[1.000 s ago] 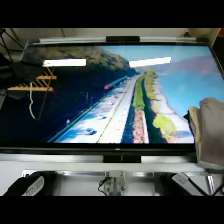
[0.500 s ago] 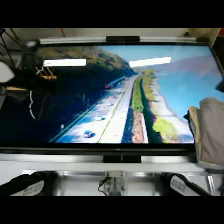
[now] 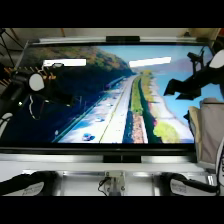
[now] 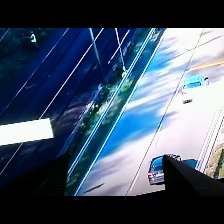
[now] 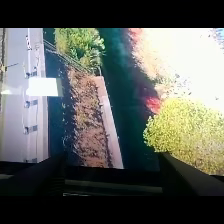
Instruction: Fold the shirts.
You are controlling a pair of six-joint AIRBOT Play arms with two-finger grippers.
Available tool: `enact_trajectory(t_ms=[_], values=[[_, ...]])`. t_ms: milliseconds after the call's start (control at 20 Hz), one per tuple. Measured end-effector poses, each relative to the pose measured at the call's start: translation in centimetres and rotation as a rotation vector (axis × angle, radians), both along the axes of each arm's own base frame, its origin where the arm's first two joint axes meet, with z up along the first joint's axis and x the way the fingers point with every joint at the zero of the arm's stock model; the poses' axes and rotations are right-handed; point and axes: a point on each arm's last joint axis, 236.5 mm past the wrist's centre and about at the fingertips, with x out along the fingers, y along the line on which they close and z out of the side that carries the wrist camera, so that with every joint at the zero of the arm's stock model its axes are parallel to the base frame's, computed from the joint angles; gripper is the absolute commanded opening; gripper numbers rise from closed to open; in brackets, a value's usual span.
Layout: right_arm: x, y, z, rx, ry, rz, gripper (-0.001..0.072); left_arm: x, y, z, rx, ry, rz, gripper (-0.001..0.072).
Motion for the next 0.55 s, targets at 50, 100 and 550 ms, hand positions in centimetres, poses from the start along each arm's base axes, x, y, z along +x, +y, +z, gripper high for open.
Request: enact_trajectory(t_ms=[50,100,550], values=[[0.0,0.5,-0.1,0.009,0.004,0.007,0.0662,-0.1,0.1,-0.2,0.002,0.006,0.004,0.072],[0.0,0.9,-0.1,0.016,0.006,0.014,0.0662,-0.1,0.1,-0.3,0.003,0.008,0.004,0.072],[-0.2,1.9,-0.2,0.034,0.015,0.033,0.0662,-0.1,0.2,-0.7,0.022,0.003,-0.048,0.072]])
